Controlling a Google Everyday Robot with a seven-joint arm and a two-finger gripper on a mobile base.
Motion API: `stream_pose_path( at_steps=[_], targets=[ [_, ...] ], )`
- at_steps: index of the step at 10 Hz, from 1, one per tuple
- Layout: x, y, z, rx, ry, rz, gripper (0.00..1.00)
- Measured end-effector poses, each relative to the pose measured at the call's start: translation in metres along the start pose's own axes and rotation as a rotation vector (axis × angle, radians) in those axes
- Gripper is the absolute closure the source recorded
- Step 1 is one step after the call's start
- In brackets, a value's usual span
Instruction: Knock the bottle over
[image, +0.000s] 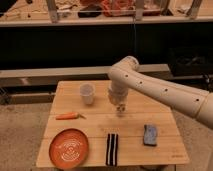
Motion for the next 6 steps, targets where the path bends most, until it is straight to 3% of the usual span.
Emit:
stream_pose_path(
  at_steps=[6],
  targets=[
    [-0.0007, 0.0001, -0.0006, -0.001, 0.000, -0.015, 0.97]
  ],
)
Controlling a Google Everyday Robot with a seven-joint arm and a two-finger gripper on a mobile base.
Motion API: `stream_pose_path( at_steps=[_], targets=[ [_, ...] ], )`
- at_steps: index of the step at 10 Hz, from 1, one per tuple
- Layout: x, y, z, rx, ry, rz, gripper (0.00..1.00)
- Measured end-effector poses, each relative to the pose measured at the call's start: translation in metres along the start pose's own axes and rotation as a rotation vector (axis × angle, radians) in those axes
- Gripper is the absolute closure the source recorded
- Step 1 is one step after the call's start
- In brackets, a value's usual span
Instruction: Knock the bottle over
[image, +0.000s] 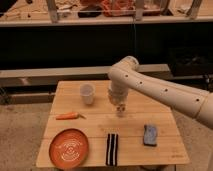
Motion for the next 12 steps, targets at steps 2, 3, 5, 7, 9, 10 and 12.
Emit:
stream_pose_path(
  at_steps=[2, 3, 5, 7, 9, 10, 12],
  targets=[
    [-0.0002, -0.0005, -0.0001, 0.000, 0.000, -0.006, 0.97],
    [-0.0008, -0.0003, 0.0000, -0.002, 0.000, -0.015, 0.97],
    [-0.0016, -0.0003, -0.0004, -0.003, -0.001, -0.020, 0.97],
    [-0.0015, -0.0003, -0.0005, -0.003, -0.001, -0.025, 0.97],
    [-0.0016, -0.0003, -0.0005, -0.004, -0.001, -0.030, 0.97],
    [-0.0016, -0.0002, -0.0007, -0.005, -0.001, -0.032, 0.97],
    [-0.0022, -0.0005, -0.0007, -0.004, -0.002, -0.037, 0.97]
  ],
)
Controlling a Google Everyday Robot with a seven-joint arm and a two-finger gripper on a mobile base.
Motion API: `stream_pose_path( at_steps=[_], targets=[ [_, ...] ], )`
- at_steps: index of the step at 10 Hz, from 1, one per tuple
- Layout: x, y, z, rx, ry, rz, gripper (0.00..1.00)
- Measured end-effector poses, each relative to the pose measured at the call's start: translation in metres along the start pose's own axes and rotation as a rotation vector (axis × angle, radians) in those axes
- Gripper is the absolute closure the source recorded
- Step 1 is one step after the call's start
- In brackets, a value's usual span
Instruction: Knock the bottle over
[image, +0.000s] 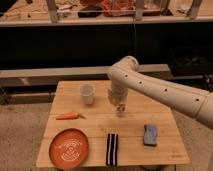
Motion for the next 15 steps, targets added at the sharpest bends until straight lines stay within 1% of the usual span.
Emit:
stream_pose_path(
  at_steps=[15],
  targets=[
    [-0.0006, 0.0000, -0.0007, -0.003, 0.001, -0.044, 0.97]
  ],
)
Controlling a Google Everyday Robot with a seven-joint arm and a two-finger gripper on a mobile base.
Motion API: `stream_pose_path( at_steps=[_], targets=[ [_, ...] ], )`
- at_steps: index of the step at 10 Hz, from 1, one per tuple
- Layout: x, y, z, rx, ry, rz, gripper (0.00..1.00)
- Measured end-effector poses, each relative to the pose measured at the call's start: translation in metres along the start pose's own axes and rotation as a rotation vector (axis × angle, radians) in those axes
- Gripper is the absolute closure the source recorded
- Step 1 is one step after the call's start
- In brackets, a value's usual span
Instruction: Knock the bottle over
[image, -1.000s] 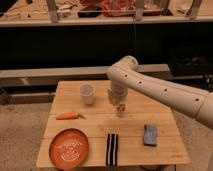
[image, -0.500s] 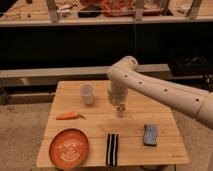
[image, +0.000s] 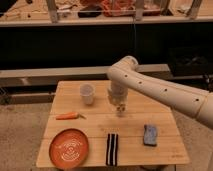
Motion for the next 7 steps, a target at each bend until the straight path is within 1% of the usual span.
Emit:
stream_pose_path(
  at_steps=[4, 7],
  targets=[
    [-0.0002, 0.0005, 0.0002, -0.001, 0.000, -0.020, 0.97],
    [0.0000, 0.0007, 0.0002, -0.002, 0.001, -0.022, 0.97]
  ],
)
